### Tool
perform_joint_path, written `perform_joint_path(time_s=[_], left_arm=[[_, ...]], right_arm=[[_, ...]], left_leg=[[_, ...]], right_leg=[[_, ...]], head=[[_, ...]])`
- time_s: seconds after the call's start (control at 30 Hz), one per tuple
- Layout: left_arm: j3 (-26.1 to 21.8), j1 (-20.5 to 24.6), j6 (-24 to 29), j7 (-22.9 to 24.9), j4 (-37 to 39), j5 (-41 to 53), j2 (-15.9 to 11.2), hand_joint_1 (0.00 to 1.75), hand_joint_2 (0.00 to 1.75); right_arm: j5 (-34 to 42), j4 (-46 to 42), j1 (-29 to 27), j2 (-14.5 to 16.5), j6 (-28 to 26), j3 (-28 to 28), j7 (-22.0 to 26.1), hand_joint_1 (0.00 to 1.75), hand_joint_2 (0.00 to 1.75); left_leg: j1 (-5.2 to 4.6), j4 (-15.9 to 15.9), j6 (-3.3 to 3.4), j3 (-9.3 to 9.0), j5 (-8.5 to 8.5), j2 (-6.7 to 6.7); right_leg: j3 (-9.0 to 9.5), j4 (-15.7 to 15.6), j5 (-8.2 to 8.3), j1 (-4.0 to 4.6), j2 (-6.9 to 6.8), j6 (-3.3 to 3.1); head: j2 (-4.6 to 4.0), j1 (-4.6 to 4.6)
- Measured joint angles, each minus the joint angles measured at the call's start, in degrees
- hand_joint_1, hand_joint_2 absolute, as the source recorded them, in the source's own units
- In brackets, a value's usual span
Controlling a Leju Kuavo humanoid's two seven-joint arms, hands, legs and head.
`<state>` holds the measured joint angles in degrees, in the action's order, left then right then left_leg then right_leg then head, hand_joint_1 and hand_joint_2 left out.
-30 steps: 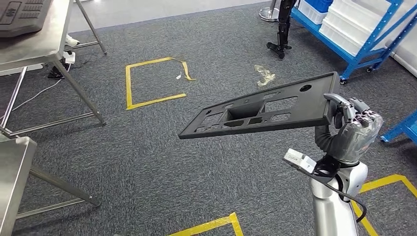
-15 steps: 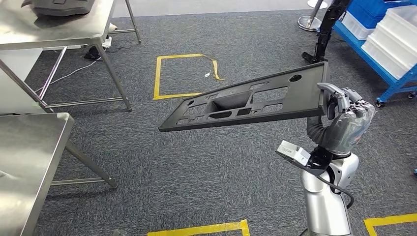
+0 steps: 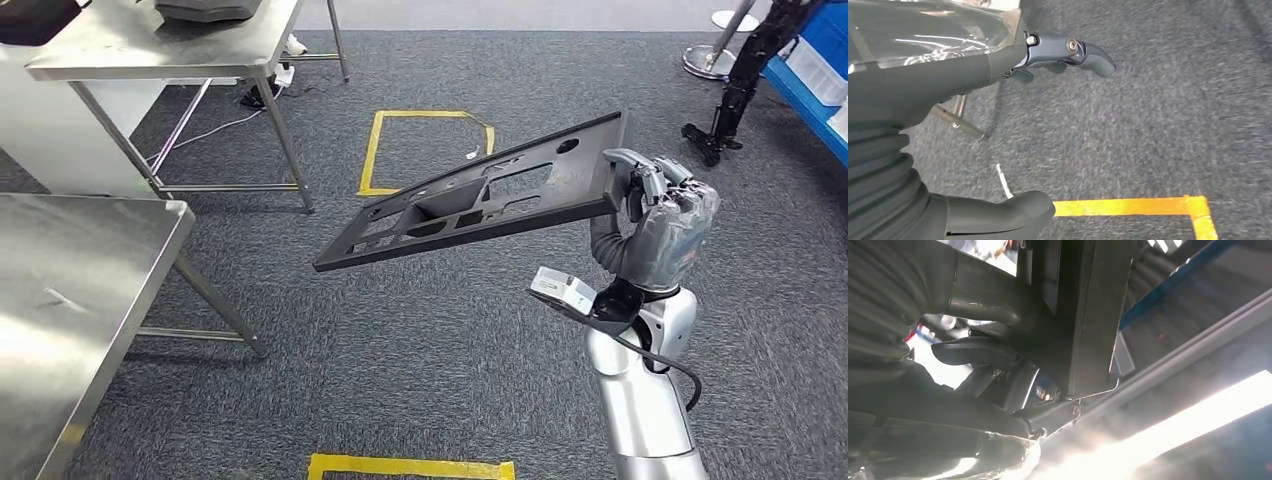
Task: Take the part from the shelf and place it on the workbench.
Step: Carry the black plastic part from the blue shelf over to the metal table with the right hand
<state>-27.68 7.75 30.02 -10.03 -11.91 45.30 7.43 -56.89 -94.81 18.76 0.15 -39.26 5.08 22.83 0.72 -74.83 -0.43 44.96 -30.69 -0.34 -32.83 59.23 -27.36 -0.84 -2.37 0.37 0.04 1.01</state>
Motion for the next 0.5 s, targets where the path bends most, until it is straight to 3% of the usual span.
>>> perform_joint_path(time_s=[0.03, 0.07, 0.17, 0.2, 0.27, 0.3, 0.37, 0.43, 0.5], left_arm=[[0.01, -0.03, 0.01, 0.00, 0.00, -0.04, 0.04, 0.00, 1.75], [0.01, -0.05, 0.04, 0.00, 0.00, -0.09, 0.05, 0.00, 1.75], [0.01, 0.03, 0.17, -0.05, -0.02, -0.15, 0.06, 0.00, 1.75], [0.01, 0.05, 0.21, -0.09, -0.02, -0.21, 0.08, 0.00, 1.75], [0.01, 0.01, 0.28, -0.15, -0.02, -0.39, 0.09, 0.00, 1.75], [0.01, -0.04, 0.30, -0.16, -0.02, -0.46, 0.13, 0.00, 1.75], [0.01, 0.00, 0.34, -0.17, -0.04, -0.53, 0.14, 0.00, 1.75], [0.02, 0.11, 0.37, -0.19, -0.06, -0.55, 0.21, 0.00, 1.75], [0.03, 0.09, 0.37, -0.20, -0.05, -0.55, 0.36, 0.00, 1.75]], right_arm=[[-0.11, 0.29, 0.30, 0.00, 0.00, 0.52, -0.36, 1.75, 1.75], [-0.17, 0.54, 0.61, 0.01, 0.00, 1.04, -0.66, 1.75, 1.75], [-0.39, 1.06, 1.59, -0.02, -0.01, 2.25, -1.19, 1.75, 1.75], [-0.50, 1.23, 1.87, -0.02, -0.01, 2.58, -1.32, 1.75, 1.75], [-0.64, 1.55, 2.26, 0.01, -0.01, 3.17, -1.54, 1.75, 1.75], [-0.66, 1.68, 2.41, 0.03, -0.01, 3.41, -1.60, 1.75, 1.75], [-0.67, 1.87, 2.68, 0.00, -0.02, 3.67, -1.63, 1.75, 1.75], [-0.67, 2.12, 2.74, -0.14, -0.02, 3.78, -1.67, 1.75, 1.75], [-0.70, 2.43, 2.71, -0.26, -0.02, 3.88, -1.79, 1.75, 1.75]], left_leg=[[-0.02, 0.49, 0.14, -0.37, 0.65, 0.12], [-0.08, 3.22, 0.37, -1.98, 2.13, 0.48], [-0.77, 13.84, 1.33, -8.05, 5.75, 3.33], [-1.08, 15.25, 1.61, -8.72, 5.96, 3.72], [-1.44, 15.74, 2.20, -8.60, 6.07, 2.62], [-1.35, 16.08, 2.53, -8.74, 6.30, 1.99], [-0.89, 16.77, 3.18, -9.16, 6.84, 0.79], [-0.60, 16.92, 3.46, -9.26, 7.07, -0.53], [-0.54, 16.90, 3.45, -9.23, 7.08, -2.09]], right_leg=[[0.00, 0.01, -0.04, 0.17, -0.76, -0.06], [0.05, 0.01, -0.08, 0.29, -1.45, -0.09], [0.19, 0.03, -0.31, 0.82, -3.19, 0.05], [0.21, 0.01, -0.38, 0.94, -3.70, 0.24], [0.39, -0.20, -0.47, 0.94, -4.74, 0.73], [0.40, -0.07, -0.64, 0.87, -4.45, 1.00], [-0.86, 2.77, -2.18, 0.67, -1.63, 1.20], [-4.37, 9.98, -5.13, 0.36, 1.47, 1.10], [-7.49, 15.89, -6.79, 0.12, 2.14, 1.50]], head=[[0.00, 0.00], [0.00, 0.00], [0.00, -0.05], [0.00, -0.07], [0.00, -0.07], [0.00, -0.07], [0.00, -0.13], [0.00, -0.17], [0.00, -0.19]])
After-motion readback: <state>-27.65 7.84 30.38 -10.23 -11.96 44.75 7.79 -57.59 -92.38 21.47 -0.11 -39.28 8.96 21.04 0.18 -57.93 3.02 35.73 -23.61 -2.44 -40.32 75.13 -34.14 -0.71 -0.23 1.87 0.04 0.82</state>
